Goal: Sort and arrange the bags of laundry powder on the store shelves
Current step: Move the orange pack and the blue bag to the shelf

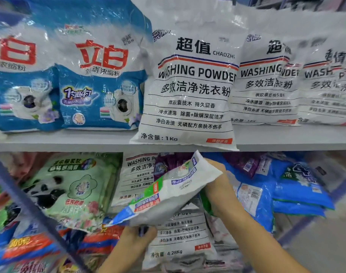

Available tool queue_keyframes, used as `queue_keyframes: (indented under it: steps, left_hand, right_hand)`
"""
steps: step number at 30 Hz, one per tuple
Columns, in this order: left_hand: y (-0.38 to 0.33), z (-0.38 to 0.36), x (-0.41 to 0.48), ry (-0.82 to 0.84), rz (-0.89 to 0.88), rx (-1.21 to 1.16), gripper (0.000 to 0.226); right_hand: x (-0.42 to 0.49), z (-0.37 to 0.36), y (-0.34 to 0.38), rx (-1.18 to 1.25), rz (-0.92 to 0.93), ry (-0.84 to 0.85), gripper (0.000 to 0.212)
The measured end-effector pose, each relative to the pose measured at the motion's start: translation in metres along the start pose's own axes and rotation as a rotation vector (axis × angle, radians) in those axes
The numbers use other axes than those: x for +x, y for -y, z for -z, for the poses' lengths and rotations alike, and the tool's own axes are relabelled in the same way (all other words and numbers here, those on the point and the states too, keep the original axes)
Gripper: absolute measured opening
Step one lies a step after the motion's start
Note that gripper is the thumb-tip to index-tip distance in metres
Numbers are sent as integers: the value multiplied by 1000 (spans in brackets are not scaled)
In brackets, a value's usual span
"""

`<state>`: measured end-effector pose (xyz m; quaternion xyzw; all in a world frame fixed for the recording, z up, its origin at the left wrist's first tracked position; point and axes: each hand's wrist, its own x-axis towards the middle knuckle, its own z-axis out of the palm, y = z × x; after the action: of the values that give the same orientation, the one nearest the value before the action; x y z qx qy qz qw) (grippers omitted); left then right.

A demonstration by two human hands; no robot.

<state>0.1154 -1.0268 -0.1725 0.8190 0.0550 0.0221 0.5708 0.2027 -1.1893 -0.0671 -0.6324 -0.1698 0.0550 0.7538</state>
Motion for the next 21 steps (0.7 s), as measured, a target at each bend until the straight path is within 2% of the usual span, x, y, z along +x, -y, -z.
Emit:
queue_keyframes:
  steps: [4, 6, 8, 12, 16, 21]
  left_hand:
    - [-23, 21, 10, -349, -120, -243, 18]
    - [-38, 32, 18, -468, -159, -306, 35]
    - [-54, 45, 26, -577, -172, -400, 40]
    - [-89, 74, 35, -583, -294, -433, 39]
    - [-126, 92, 36, -601, -420, -331, 20]
    - [-144, 104, 28, -659, -486, -144, 29]
  right_hand:
    - [6, 3, -1, 13, -52, 93, 30]
    - [7, 3, 0, 33, -71, 124, 29]
    - [10, 2, 4, 43, -32, 160, 18]
    - [20, 5, 19, -7, 90, 202, 33]
    - [30, -8, 39, -4, 147, 126, 36]
    - [45, -24, 61, 42, 85, 27, 23]
